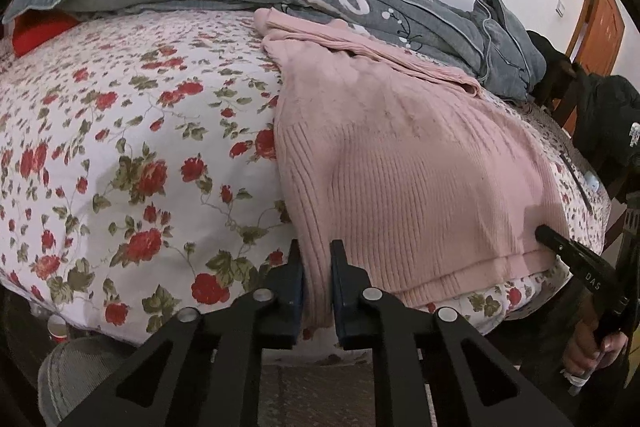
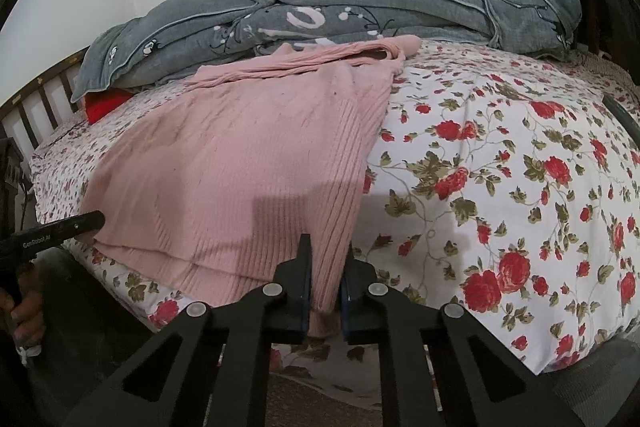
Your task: Fold small clothes
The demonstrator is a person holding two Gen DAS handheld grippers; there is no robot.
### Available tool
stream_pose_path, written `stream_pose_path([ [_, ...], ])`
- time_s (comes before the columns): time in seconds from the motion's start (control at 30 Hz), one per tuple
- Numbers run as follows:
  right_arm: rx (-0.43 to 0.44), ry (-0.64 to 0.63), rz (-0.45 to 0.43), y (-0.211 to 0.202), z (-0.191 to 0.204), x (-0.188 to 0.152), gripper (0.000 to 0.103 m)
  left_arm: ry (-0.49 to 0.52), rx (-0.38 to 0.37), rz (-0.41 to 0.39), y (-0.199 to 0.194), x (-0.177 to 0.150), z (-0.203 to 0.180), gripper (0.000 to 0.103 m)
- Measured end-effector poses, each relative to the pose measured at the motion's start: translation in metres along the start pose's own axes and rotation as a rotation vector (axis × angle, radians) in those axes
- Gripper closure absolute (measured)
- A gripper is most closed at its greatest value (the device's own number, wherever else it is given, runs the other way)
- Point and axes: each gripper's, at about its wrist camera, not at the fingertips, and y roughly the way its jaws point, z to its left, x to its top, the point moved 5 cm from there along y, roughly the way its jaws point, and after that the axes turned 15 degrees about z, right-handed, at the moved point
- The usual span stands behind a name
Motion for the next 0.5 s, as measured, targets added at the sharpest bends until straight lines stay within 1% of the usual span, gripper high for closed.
stream_pose_path([
  [0.07, 0.021, 0.006, -0.001, -0.003, 0.0, 0.0, 0.092, -0.005, -0.008, 0.002, 0.0, 0.0, 0.0, 0.091],
  [0.17, 0.06, 0.025, 0.016, -0.003, -0.004, 0.002, 0.088, -0.017, -0.023, 0.005, 0.0, 0.0, 0.001, 0.091],
  [0.2, 0.07, 0.029, 0.022, -0.003, -0.004, 0.002, 0.088, -0.026, -0.031, 0.007, 0.001, 0.0, 0.001, 0.091],
  [0.3, 0.084, 0.044, 0.047, 0.001, -0.005, 0.004, 0.087, -0.05, -0.088, 0.013, -0.001, 0.002, 0.006, 0.095],
  [0.33, 0.086, 0.046, 0.05, 0.001, -0.005, 0.004, 0.087, -0.062, -0.102, 0.014, -0.001, 0.002, 0.008, 0.095],
  [0.37, 0.09, 0.053, 0.056, 0.001, -0.004, 0.004, 0.092, -0.074, -0.114, 0.015, -0.002, 0.002, 0.009, 0.095],
  [0.4, 0.098, 0.062, 0.05, 0.0, -0.005, 0.005, 0.093, -0.079, -0.122, 0.012, -0.003, 0.001, 0.009, 0.095],
  [0.5, 0.122, 0.095, 0.038, -0.006, -0.005, 0.006, 0.094, -0.08, -0.11, -0.003, -0.012, 0.0, 0.008, 0.096],
])
